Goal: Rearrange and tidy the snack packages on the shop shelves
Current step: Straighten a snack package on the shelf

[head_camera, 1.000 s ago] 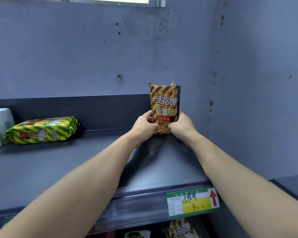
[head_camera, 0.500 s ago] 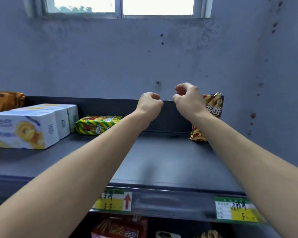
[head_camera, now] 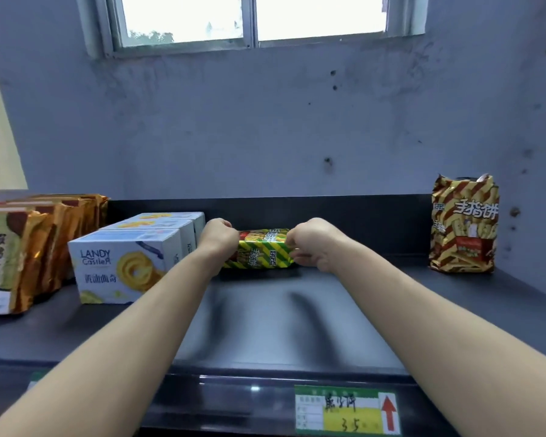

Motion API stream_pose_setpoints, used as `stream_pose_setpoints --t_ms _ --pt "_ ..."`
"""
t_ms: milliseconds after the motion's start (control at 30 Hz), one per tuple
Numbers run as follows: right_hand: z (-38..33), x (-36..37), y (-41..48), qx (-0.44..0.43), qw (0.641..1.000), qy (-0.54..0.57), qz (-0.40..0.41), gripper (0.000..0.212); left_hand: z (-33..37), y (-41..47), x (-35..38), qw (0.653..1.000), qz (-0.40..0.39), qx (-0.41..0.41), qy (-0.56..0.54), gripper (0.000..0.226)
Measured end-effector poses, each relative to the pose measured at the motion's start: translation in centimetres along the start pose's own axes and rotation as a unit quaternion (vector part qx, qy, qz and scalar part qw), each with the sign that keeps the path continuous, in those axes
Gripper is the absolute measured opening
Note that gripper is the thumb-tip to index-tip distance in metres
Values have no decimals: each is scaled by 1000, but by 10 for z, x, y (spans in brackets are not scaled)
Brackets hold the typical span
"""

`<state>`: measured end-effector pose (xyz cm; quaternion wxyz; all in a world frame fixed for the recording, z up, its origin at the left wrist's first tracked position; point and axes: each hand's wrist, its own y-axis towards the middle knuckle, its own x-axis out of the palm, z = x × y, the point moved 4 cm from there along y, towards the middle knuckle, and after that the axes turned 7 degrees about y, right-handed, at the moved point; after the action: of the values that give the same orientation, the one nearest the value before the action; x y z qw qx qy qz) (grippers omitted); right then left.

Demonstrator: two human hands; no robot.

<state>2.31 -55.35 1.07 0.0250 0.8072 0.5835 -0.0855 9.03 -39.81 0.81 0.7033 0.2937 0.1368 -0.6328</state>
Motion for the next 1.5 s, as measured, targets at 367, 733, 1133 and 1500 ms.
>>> stream_pose_setpoints --t_ms 367,733,1133,1500 --pt "26 27 7 85 988 117 62 36 -11 11 7 993 -1 23 114 21" --pt "30 31 4 58 988 136 45 17 -13 -5 19 976 -160 -68 -132 18" --pt "-14 -26 -47 -153 957 247 9 52 48 -63 3 960 -76 24 -268 10" --pt "17 -223 -103 -210 943 204 161 65 171 -149 136 943 -171 110 -265 17"
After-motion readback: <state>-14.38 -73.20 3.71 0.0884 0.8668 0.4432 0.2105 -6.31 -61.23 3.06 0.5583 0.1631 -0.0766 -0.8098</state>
